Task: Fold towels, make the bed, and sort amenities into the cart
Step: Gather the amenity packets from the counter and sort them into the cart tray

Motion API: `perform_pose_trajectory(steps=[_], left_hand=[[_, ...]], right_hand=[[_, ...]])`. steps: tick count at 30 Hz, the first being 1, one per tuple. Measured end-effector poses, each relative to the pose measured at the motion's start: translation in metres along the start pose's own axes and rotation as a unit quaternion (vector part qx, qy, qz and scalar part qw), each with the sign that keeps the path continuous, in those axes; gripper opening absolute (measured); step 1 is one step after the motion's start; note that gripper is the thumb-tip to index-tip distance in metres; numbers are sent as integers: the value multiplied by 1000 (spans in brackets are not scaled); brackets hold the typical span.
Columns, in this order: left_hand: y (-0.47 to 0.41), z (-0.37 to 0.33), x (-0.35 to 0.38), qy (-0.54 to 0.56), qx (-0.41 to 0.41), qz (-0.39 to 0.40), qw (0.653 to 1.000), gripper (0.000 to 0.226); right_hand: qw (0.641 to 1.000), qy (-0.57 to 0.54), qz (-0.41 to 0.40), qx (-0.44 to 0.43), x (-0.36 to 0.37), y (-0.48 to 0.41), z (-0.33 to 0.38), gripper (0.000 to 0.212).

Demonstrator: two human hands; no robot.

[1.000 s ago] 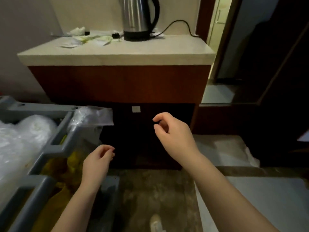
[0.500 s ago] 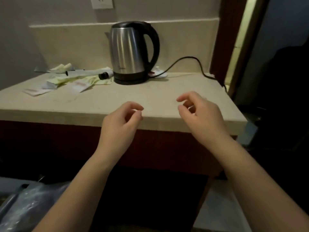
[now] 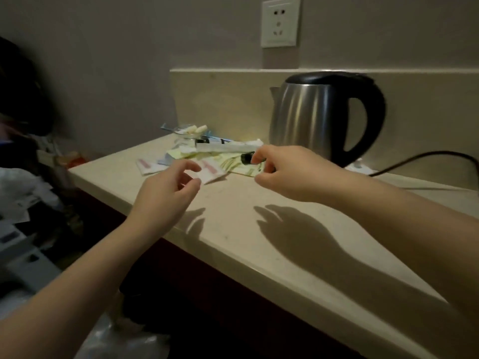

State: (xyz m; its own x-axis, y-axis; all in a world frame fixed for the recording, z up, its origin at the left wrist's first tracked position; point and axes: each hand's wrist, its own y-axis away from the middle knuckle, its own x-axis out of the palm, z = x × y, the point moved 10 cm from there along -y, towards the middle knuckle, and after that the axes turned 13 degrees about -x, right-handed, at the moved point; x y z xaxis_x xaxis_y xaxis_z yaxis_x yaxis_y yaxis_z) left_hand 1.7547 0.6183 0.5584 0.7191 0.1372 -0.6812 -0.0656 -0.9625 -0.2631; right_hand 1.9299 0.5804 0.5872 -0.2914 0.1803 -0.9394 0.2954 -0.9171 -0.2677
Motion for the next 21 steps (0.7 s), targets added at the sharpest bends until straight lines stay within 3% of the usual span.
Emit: perform_pose_trajectory(steps=[7, 14, 17, 21], left_hand=[[-114, 70, -2, -199, -1, 18, 980, 66], [-183, 97, 41, -266, -21, 91, 959, 83], [-190, 97, 56, -306, -16, 118, 944, 80], [-195, 92, 57, -276, 45, 107, 954, 47]], right_hand=[[997, 11, 71, 14, 66, -104, -13, 88], [995, 53, 37, 72, 91, -164, -36, 87], [990, 76, 69, 95, 110, -176, -43, 89], [987, 118, 74, 85, 117, -174, -37, 76]])
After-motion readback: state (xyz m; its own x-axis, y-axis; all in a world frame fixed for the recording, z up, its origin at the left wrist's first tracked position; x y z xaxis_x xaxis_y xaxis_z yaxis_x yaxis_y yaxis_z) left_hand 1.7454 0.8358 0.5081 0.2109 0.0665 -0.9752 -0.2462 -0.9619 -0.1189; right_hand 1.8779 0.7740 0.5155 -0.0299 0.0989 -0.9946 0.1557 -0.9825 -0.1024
